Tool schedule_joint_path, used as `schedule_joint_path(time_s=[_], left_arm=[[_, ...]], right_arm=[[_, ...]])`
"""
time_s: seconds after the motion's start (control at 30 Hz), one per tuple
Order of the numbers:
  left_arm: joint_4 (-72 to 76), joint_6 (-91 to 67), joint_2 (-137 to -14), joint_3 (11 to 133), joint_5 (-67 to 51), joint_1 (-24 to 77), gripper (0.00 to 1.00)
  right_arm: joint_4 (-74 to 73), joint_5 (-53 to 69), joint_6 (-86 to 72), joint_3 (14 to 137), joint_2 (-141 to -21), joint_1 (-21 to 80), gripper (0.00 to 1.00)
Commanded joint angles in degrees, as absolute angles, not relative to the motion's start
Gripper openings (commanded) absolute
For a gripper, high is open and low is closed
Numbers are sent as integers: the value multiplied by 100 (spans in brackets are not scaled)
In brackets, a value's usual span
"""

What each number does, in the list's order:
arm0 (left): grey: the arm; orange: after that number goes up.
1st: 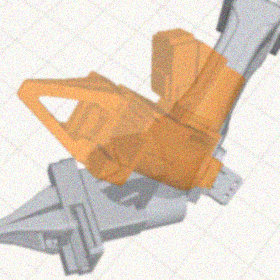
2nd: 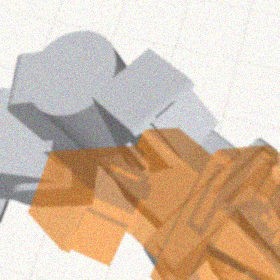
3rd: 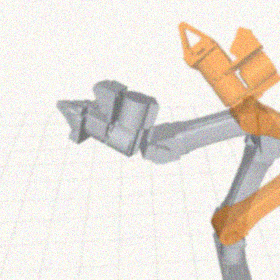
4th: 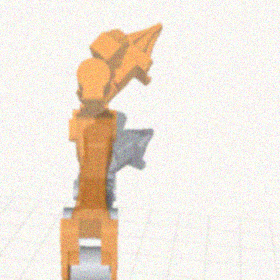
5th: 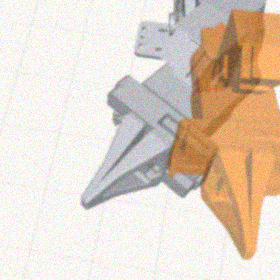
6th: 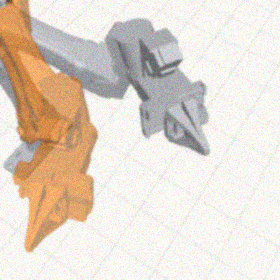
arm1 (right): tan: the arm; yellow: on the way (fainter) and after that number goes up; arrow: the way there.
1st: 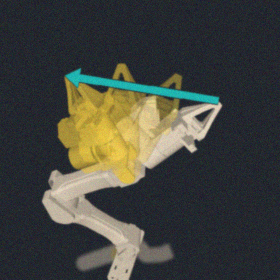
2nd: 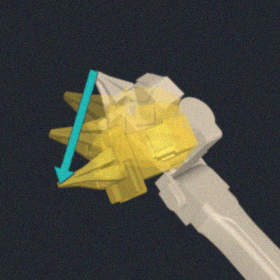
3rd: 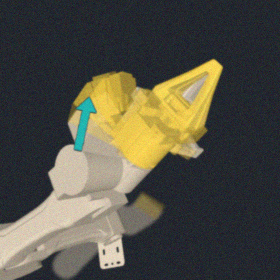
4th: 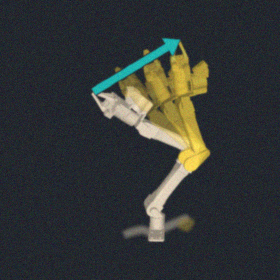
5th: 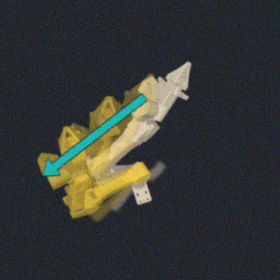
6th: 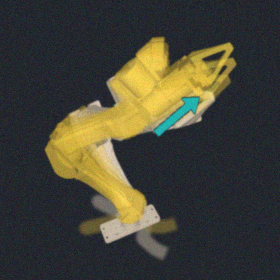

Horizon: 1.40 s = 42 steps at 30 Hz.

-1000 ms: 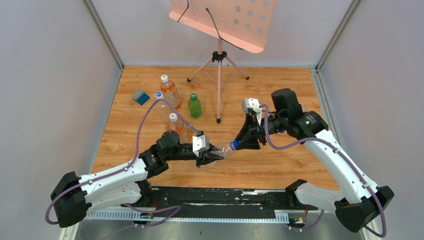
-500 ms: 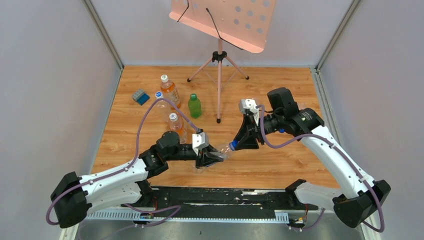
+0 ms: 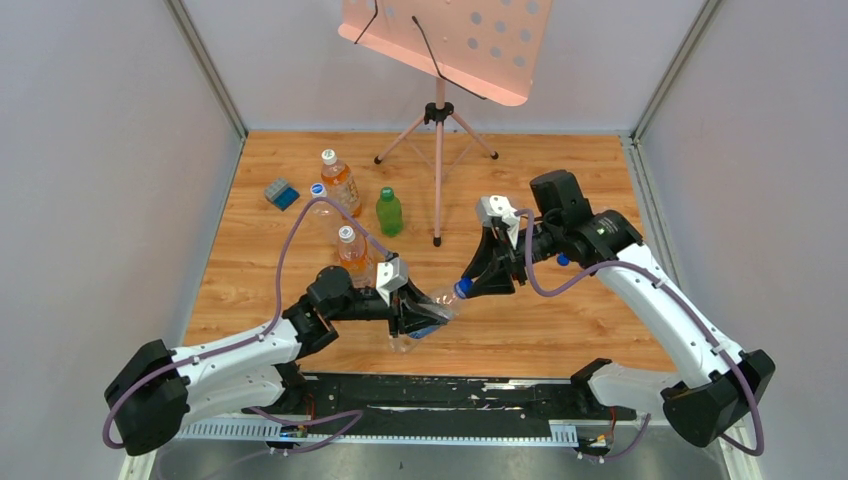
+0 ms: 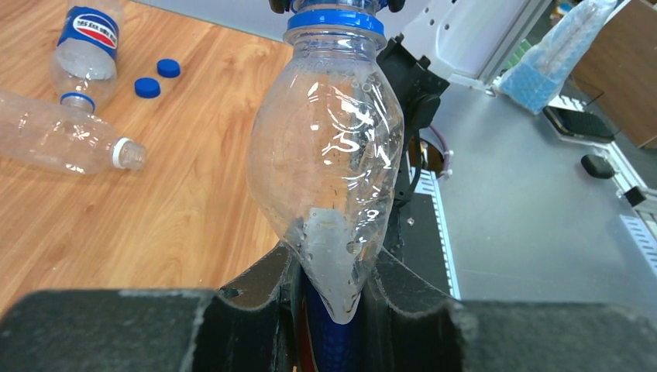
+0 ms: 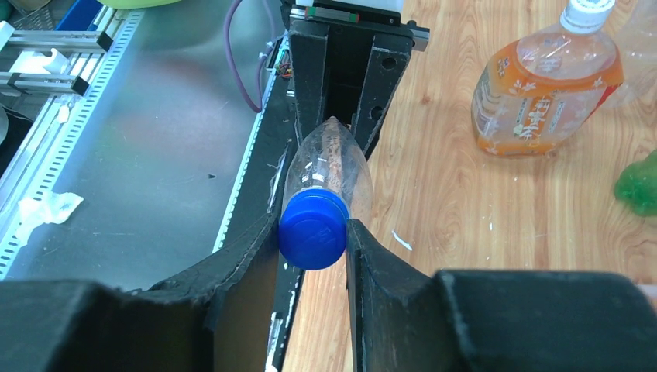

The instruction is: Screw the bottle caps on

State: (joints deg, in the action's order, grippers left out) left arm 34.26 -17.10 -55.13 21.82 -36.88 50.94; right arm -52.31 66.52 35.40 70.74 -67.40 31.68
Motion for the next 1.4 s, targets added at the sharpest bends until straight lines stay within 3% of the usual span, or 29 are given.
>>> schedule_joint_path(time_s=[0.0,0.4,0.8,1.1,1.37], left_arm=[[5141,-2307,-5464,2409,-3176,4970,5],[4826,-2605,-5294,2546,-2890,4915,3],[4741,-2529,-5241,2610,-2795,4906,1],[4213,-1413,-5283,2939,-2924,4903,0],[5057,-1270,-5454,2887,-2437,4917,0]], right_arm=[[-5213,7132,4079,7145,-6954,3352,6],[-5212,7049,4604,7448,-7119,3337,0],[-5282,7256,4551,7666,-7285,3244,0],[-5370,7157,3942,7721,-7591,3251,0],[-4694,6503,2434,7627,-7743,3392,0]])
